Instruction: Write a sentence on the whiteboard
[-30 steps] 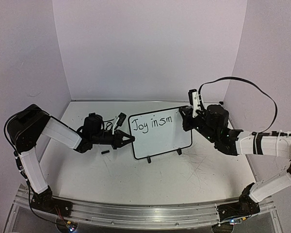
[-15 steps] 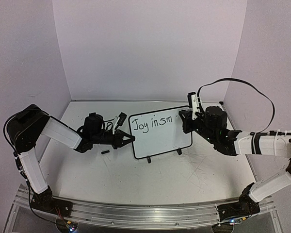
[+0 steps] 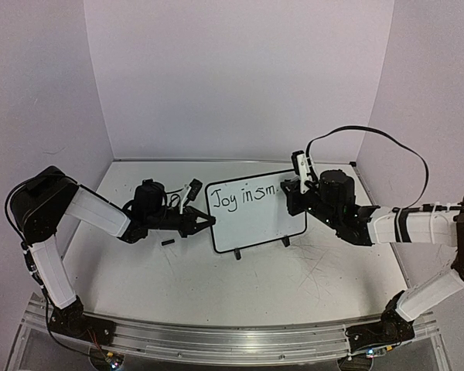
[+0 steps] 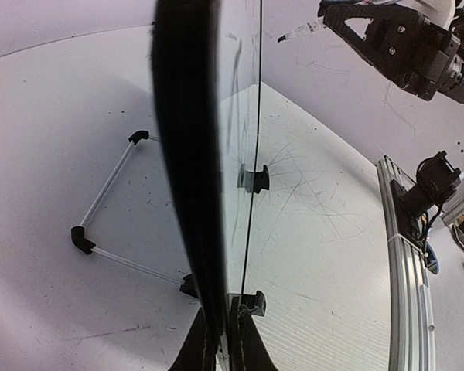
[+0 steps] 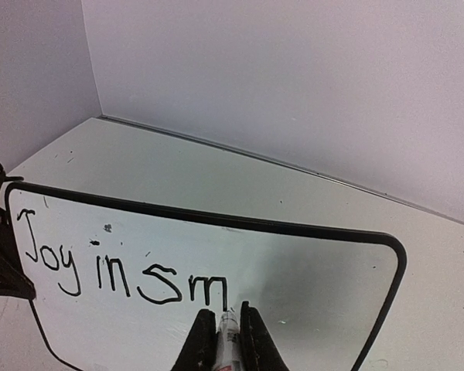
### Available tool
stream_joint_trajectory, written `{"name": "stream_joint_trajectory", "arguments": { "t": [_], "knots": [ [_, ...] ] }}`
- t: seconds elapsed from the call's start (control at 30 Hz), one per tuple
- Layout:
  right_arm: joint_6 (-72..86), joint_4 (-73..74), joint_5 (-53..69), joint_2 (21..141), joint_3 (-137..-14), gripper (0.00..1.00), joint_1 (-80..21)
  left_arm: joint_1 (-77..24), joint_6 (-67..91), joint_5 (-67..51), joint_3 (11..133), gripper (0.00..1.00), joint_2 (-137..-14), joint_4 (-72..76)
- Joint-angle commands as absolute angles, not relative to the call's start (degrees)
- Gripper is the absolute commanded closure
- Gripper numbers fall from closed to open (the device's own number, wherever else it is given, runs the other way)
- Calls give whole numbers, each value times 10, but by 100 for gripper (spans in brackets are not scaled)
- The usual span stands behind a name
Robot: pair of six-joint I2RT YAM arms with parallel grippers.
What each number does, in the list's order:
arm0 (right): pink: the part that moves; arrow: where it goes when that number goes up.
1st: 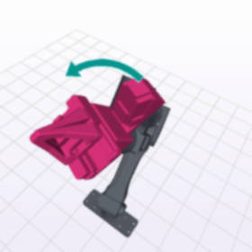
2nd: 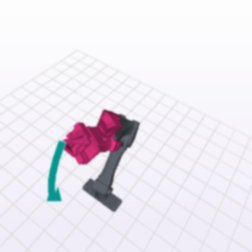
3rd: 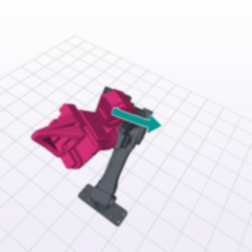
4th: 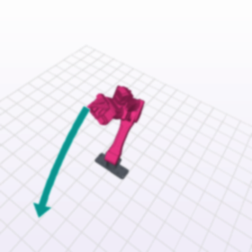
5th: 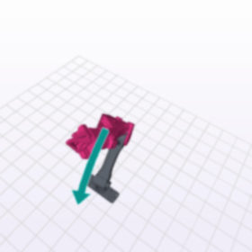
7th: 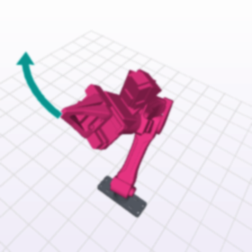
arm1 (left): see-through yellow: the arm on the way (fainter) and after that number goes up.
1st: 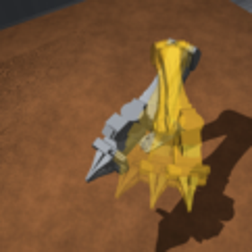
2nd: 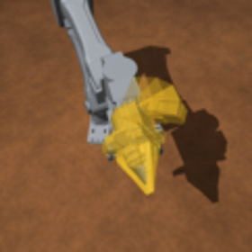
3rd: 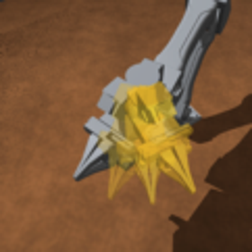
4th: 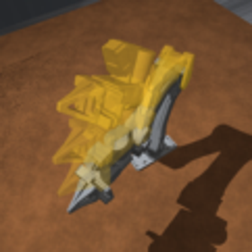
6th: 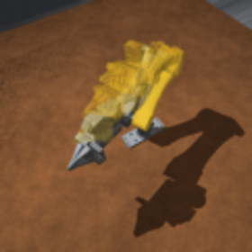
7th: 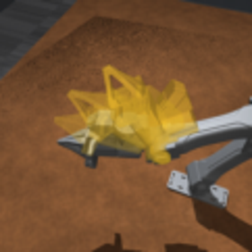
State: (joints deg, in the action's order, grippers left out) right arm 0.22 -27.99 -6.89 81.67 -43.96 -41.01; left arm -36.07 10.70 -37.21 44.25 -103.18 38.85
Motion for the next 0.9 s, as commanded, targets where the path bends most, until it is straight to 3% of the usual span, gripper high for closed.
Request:
{"name": "stream_joint_trajectory", "arguments": {
  "t": [0.0,0.87],
  "knots": [
    [-11,-299,-81,827,-462,100,-408,-355,70,-311,443,100,-1025,366],
    [28,-340,-125,849,-462,100,-391,-355,70,-326,447,100,-1030,366]
  ]
}}
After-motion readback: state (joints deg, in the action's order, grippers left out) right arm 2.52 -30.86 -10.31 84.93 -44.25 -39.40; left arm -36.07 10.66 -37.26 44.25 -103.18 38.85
